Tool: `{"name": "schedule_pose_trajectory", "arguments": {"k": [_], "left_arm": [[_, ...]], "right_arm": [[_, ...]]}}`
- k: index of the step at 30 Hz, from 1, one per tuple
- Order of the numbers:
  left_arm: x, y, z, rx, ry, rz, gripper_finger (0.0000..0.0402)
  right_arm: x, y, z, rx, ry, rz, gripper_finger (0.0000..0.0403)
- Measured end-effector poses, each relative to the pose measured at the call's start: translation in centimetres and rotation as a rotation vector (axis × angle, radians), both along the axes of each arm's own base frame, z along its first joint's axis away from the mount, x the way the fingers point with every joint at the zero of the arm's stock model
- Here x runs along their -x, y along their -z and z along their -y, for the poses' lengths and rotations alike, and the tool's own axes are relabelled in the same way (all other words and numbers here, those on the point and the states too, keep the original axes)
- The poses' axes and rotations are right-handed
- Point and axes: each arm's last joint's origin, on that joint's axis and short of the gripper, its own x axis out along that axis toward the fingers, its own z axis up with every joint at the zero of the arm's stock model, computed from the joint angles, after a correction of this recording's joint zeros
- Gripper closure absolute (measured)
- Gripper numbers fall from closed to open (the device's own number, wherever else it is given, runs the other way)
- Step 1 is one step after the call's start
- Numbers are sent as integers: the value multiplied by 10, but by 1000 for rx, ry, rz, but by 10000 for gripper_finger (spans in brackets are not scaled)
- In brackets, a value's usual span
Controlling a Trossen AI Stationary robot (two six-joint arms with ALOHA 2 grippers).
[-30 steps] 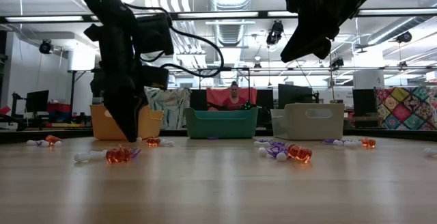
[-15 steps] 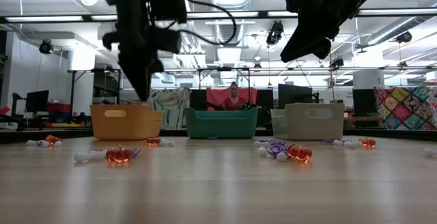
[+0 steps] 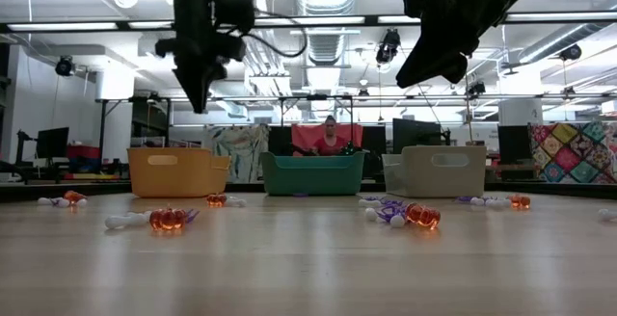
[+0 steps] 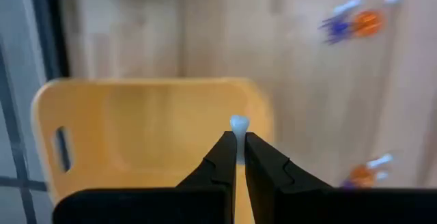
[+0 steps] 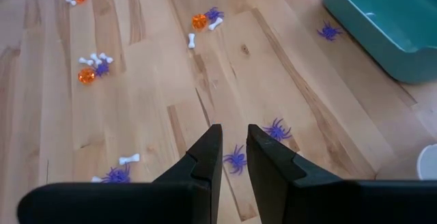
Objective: Sort Halloween decoration
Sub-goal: Put the white bone toy into the yellow bin
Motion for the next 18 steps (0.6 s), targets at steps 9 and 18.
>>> {"name": "schedule_pose_trajectory", "arguments": {"k": [9,18], "left_arm": [[41,10,-72,-17,-229,7,401],[35,32,-87,8,-190,-45,401]], "right_arm": [[0,0,0,22,-17,1,346],[0,1,0,66,-56,-8,346]]}}
